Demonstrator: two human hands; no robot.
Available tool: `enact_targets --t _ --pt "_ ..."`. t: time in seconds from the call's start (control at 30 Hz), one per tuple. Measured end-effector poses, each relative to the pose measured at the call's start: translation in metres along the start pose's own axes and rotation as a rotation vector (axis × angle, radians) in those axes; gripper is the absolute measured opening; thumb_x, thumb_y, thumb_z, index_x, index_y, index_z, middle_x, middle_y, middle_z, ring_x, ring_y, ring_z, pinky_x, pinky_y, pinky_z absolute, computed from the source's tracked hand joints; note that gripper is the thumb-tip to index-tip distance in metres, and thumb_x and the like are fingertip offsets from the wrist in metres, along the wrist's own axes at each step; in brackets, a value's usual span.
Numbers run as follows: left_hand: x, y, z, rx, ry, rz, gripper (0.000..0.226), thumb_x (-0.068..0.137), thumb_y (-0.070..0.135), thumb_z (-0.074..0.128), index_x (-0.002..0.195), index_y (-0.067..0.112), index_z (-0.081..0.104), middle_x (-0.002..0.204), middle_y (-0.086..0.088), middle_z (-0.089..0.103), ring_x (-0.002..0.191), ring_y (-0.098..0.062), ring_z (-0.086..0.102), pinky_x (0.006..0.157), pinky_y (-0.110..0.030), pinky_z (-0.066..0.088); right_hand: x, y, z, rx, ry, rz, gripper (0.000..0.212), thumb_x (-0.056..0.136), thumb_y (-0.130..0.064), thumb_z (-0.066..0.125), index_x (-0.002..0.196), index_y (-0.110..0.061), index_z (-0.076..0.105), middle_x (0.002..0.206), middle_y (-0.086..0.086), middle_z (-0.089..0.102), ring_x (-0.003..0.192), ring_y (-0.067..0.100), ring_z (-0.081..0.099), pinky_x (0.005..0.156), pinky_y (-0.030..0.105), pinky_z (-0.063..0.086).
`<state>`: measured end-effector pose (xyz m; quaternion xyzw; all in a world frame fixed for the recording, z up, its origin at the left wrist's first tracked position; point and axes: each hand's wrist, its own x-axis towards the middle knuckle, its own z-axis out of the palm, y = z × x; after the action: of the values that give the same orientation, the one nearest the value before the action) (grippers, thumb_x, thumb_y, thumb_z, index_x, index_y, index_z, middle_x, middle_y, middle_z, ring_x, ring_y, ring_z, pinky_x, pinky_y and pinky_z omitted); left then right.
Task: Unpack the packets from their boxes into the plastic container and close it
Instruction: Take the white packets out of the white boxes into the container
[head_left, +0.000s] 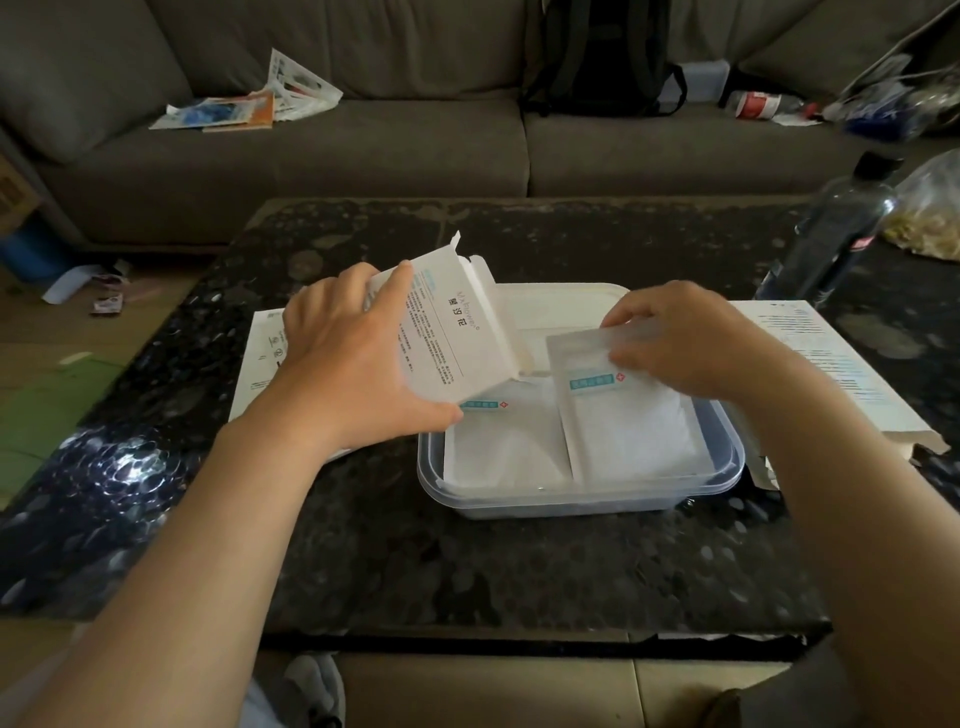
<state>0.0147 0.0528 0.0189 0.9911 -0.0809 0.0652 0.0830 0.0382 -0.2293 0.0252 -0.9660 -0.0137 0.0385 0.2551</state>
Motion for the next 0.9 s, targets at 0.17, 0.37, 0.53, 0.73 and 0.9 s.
enact_targets --t 0.17,0.37,0.53,0.73,0.9 --pt "0.001 0.002 0.0 -0.008 -0.004 0.001 0.134 0.054 0.076 0.078 0.155 0.03 0.004 0.156 -0.001 0.017 0.144 -0.028 0.014 0.12 -0.048 0.013 -0.007 -0.009 0.014 -0.576 0.056 -0.055 0.049 0.089 -0.03 0.074 0.134 -0.023 0.055 0.129 0.009 0.051 0.112 0.027 0.053 0.095 0.042 0.05" --pt "0.001 0.006 0.0 -0.016 0.008 0.024 0.132 0.054 0.076 0.078 0.154 0.031 0.005 0.155 -0.002 0.02 0.142 -0.028 0.018 0.119 -0.049 0.016 -0.017 -0.021 0.034 -0.413 -0.403 -0.094 0.081 0.086 -0.058 0.069 0.154 -0.033 0.032 0.159 -0.003 0.035 0.144 0.026 0.038 0.117 0.044 0.032" --pt "-0.001 0.009 -0.001 -0.029 0.009 0.023 0.132 0.053 0.075 0.08 0.154 0.033 0.006 0.154 0.0 0.02 0.141 -0.027 0.017 0.119 -0.049 0.015 -0.01 -0.002 0.045 -0.564 -0.575 -0.035 0.105 0.08 -0.082 0.048 0.159 -0.04 -0.007 0.17 0.0 -0.009 0.156 0.032 0.0 0.122 0.056 0.015" --pt "-0.002 0.008 -0.001 -0.032 -0.003 0.025 0.133 0.054 0.075 0.08 0.154 0.032 0.005 0.155 0.0 0.018 0.142 -0.027 0.016 0.119 -0.049 0.015 -0.01 0.005 0.053 -0.612 -0.57 0.026 0.113 0.076 -0.088 0.04 0.157 -0.034 -0.018 0.169 0.008 -0.014 0.155 0.037 -0.004 0.122 0.056 0.017" --pt "-0.002 0.009 -0.001 -0.034 -0.006 0.024 0.131 0.055 0.075 0.08 0.154 0.032 0.005 0.155 0.0 0.018 0.142 -0.026 0.016 0.119 -0.049 0.015 -0.011 0.007 0.056 -0.63 -0.568 0.05 0.119 0.075 -0.088 0.039 0.156 -0.028 -0.025 0.167 0.011 -0.02 0.155 0.039 -0.009 0.123 0.055 0.014"
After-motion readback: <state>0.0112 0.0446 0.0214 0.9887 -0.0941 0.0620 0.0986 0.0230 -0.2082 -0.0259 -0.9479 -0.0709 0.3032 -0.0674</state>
